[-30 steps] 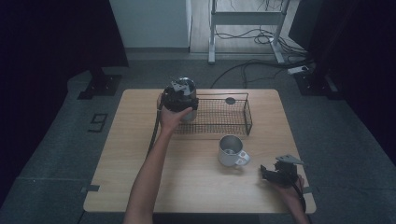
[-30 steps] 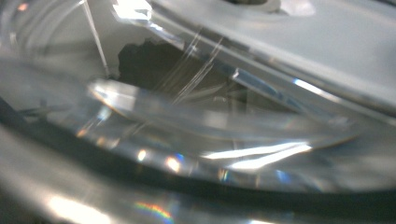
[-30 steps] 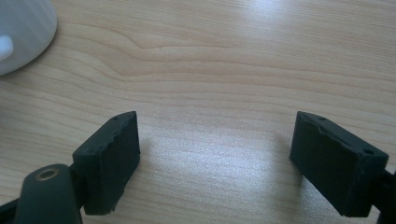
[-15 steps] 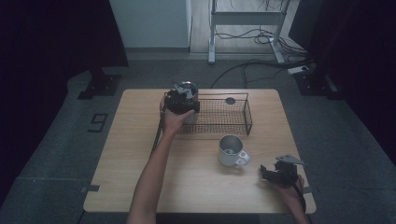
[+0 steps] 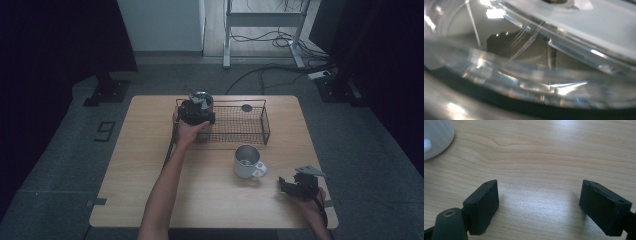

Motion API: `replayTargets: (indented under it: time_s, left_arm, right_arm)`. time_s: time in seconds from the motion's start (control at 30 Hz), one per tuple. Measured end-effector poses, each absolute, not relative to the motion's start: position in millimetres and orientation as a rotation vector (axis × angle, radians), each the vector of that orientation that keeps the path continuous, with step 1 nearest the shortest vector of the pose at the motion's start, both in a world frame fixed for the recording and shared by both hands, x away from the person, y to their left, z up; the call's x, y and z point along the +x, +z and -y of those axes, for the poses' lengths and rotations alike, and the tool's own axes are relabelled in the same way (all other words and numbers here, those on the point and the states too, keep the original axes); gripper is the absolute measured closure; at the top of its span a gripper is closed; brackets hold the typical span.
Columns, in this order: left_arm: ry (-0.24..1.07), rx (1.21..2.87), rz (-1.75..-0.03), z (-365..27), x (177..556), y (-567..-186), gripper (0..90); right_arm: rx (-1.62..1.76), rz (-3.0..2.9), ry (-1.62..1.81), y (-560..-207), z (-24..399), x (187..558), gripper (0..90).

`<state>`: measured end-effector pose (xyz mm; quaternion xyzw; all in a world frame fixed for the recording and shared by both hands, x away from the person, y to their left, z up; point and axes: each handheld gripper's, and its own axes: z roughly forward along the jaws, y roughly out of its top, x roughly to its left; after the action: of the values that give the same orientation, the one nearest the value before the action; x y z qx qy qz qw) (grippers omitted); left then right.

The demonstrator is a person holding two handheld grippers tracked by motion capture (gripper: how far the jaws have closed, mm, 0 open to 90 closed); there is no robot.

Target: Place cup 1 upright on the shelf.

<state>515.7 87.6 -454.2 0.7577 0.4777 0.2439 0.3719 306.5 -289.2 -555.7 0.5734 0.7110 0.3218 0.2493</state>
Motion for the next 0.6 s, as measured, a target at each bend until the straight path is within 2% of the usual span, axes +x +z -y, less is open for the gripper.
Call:
replayTargets:
  time_s: [0.6]
  left_arm:
    - [0.588, 1.954, -1.264, -86.2, 517.6, -472.1, 3.9]
  right_arm:
    - [1.562, -1.937, 0.876, -555.6, 289.3, 306.5, 15.5]
